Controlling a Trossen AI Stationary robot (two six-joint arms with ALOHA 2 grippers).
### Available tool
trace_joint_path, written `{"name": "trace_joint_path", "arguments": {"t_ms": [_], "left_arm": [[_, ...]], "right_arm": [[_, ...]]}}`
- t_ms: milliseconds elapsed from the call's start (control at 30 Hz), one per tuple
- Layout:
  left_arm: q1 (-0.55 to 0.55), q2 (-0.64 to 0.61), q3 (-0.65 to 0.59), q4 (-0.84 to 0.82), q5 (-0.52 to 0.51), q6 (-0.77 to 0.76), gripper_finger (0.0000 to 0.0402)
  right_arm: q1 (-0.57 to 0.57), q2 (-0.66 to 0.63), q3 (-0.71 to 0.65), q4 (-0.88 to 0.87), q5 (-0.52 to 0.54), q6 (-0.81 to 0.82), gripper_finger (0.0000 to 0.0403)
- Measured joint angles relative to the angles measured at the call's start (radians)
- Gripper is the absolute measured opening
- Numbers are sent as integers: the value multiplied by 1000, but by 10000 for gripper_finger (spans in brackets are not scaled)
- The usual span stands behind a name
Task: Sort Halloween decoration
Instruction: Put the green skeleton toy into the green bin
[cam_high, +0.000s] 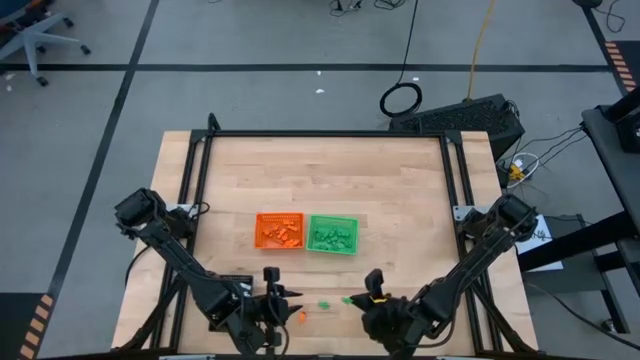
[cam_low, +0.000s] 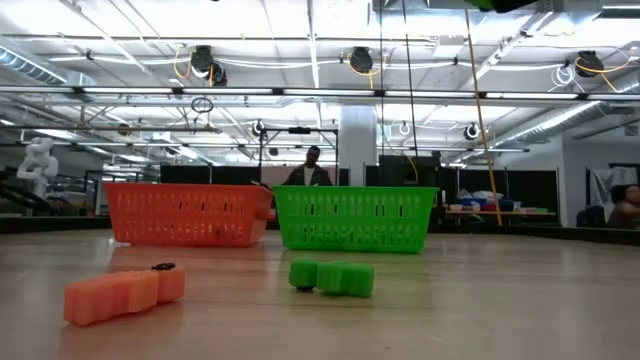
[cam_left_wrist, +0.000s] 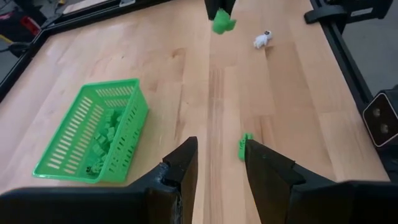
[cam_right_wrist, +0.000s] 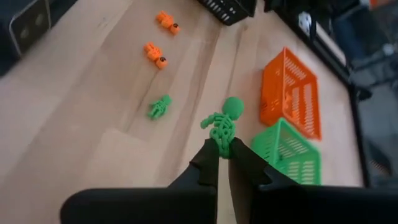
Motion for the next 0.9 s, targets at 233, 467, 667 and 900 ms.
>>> {"name": "trace_joint_path", "arguments": {"t_ms": [233, 467, 667, 900], "left_arm": [[13, 0, 0, -3, 2, -3, 130], [28, 0, 0, 1, 3, -11, 130], [37, 0, 0, 1, 3, -11, 130], [37, 0, 0, 1, 3, -47, 130]], "right_arm": [[-7, -18, 0, -16, 6, -229, 0], [-12, -19, 0, -16, 82, -400, 0], [-13, -19, 0, -17, 105, -411, 0], [-13, -19, 1, -16, 105, -379, 0]]}}
